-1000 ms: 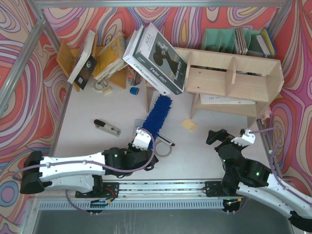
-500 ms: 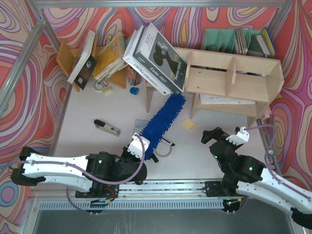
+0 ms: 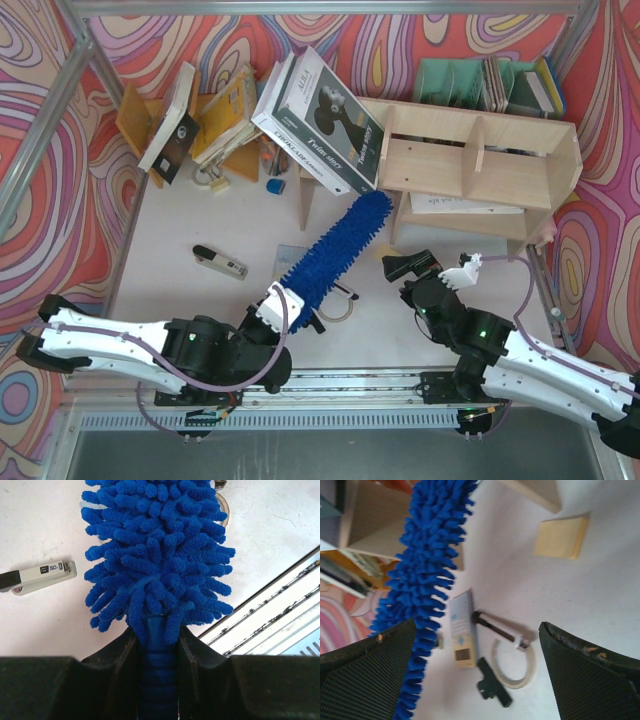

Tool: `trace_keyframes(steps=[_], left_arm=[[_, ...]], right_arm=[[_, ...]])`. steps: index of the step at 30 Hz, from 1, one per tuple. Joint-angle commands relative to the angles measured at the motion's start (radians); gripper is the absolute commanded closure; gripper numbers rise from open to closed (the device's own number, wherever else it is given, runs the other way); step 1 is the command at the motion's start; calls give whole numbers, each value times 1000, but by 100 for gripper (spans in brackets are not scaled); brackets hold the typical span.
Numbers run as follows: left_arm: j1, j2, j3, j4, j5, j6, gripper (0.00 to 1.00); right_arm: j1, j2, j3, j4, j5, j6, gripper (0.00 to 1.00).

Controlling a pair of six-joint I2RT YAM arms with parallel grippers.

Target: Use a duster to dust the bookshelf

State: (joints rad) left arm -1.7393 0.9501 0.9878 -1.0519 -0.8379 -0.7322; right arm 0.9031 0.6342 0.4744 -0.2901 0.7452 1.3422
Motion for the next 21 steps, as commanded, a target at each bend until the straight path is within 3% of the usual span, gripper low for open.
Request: trace_keyframes(steps=[1, 10, 21], left_arm=[[-30, -14, 30, 9, -70, 32, 100], [-51, -7, 48, 84, -55, 108, 100], [-65, -7, 44, 142, -9, 152, 100]], right_arm=[[5, 16, -34, 248, -69, 46, 2], [4, 202, -70, 546, -208, 103, 6], [5, 325, -32, 693, -231, 89, 8]])
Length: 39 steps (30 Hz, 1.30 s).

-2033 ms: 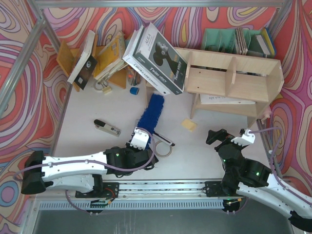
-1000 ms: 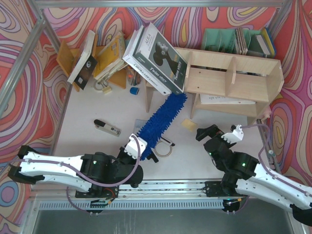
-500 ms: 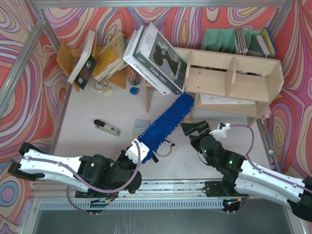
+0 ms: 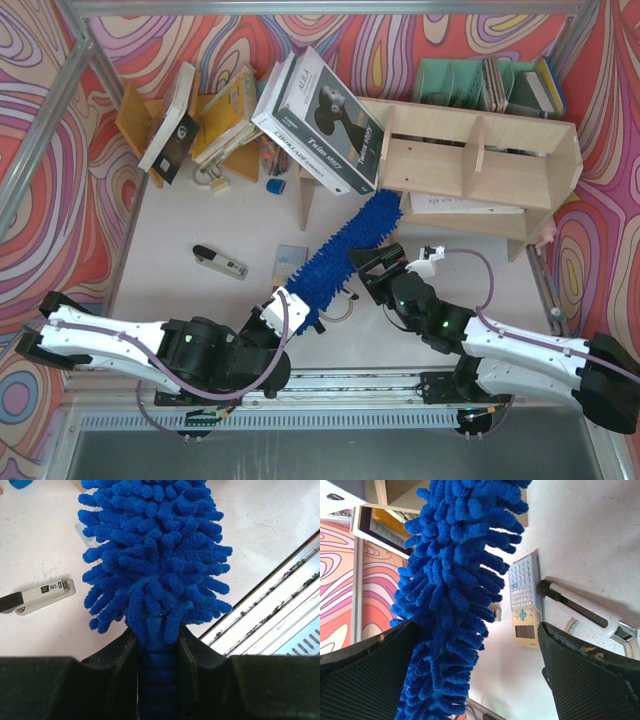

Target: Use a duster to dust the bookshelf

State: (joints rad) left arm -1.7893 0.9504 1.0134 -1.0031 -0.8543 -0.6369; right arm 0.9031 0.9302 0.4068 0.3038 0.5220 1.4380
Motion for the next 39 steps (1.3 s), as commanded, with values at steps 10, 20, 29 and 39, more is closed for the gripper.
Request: trace_keyframes(steps=[10, 20, 29, 39], left_arm=[[-16, -6, 19, 131, 34, 86, 100], [-16, -25, -5, 128, 46, 64, 100], [-16, -32, 8, 36, -3, 14, 77], [-16, -94, 96, -130, -143, -42, 2]], right_arm=[[5, 125, 78, 177, -39, 12, 16], [4, 193, 112, 210, -67, 33, 48], [6, 185, 108, 163, -68, 80, 91], [9, 181, 117, 108, -64, 131, 98]])
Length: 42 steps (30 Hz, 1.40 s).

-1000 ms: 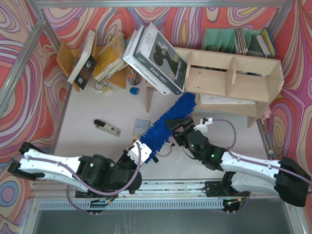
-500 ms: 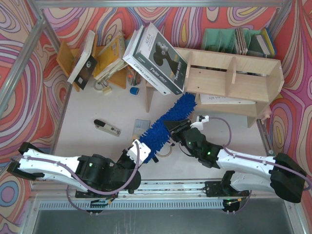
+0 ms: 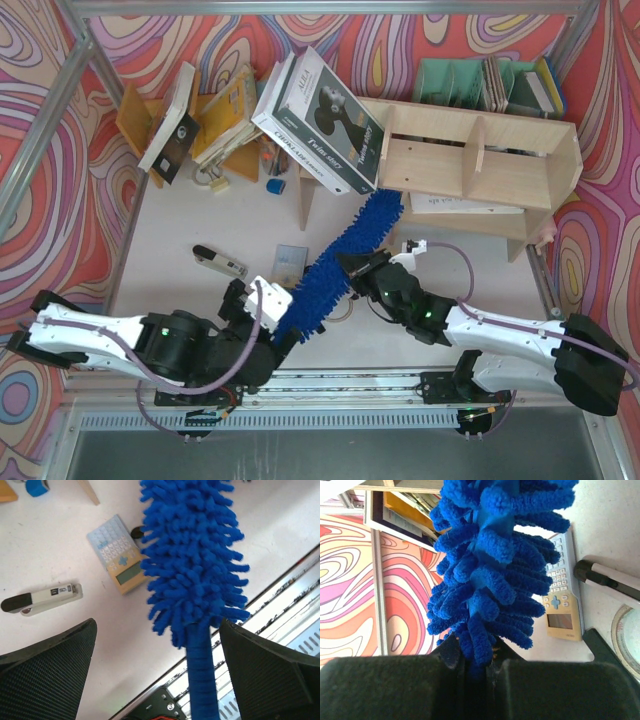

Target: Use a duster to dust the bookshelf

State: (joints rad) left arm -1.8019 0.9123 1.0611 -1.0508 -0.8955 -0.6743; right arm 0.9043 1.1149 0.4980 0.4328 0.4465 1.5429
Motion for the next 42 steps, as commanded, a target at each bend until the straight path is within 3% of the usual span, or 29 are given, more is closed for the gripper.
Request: trace_keyframes(steps=[1, 7, 14, 20, 28, 33, 36, 42], left_arm=[[-5, -71, 58, -91, -121, -1, 2], [-3, -184, 86, -90, -317, 36, 2], [-4, -290, 65, -50, -443, 89, 2], [-3, -378, 21, -66, -484, 68, 2], [-1, -470, -20, -49, -543, 69, 2], [-3, -440, -40, 19, -546, 148, 2], [-3, -400, -36, 23, -546, 159, 2], [-2, -397, -54, 18, -543, 145, 2]], right_arm=[[12, 2, 29, -24, 10, 34, 98], [94, 36, 57, -94, 68, 73, 100], [235, 69, 73, -218, 172, 182, 100], [390, 51, 108, -451, 339, 364, 100], [556, 63, 190, -865, 468, 766, 100], [610, 83, 216, -1144, 497, 1044, 100], [613, 70, 194, -1192, 502, 1123, 100], [605, -5, 139, -1180, 552, 1129, 100]])
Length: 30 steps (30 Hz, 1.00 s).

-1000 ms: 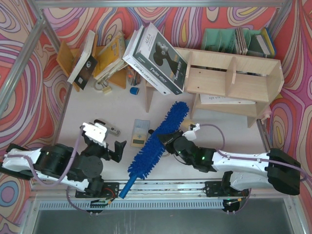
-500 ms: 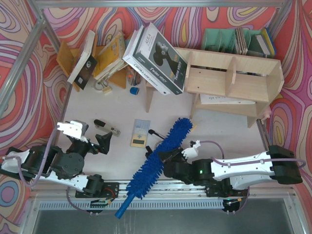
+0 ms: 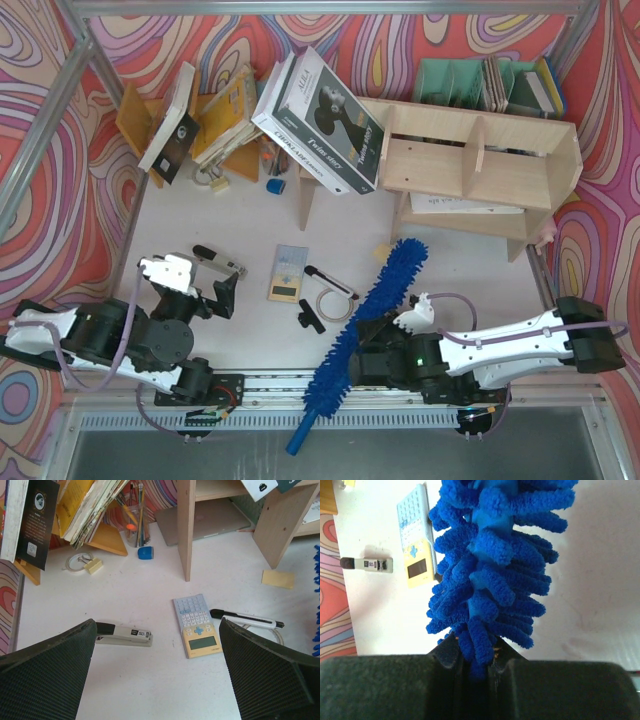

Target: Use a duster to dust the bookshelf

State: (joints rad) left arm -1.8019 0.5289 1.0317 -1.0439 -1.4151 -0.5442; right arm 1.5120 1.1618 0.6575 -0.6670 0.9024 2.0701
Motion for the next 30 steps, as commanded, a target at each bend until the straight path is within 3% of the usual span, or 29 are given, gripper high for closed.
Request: trace_keyframes(steps=[1, 9, 18, 30], left_arm=[[-3, -21, -29, 13, -21, 13, 2], [-2, -65, -36, 13, -17, 7, 2], [-4, -53, -38, 12, -13, 10, 2], [-3, -49, -39, 13, -7, 12, 2]], right_arm=[[-9, -61, -24, -85, 98, 602, 100], [-99, -204, -159, -18, 34, 603, 100], [-218, -300, -194, -43, 22, 603, 100], [-465, -401, -255, -58, -4, 602, 100]])
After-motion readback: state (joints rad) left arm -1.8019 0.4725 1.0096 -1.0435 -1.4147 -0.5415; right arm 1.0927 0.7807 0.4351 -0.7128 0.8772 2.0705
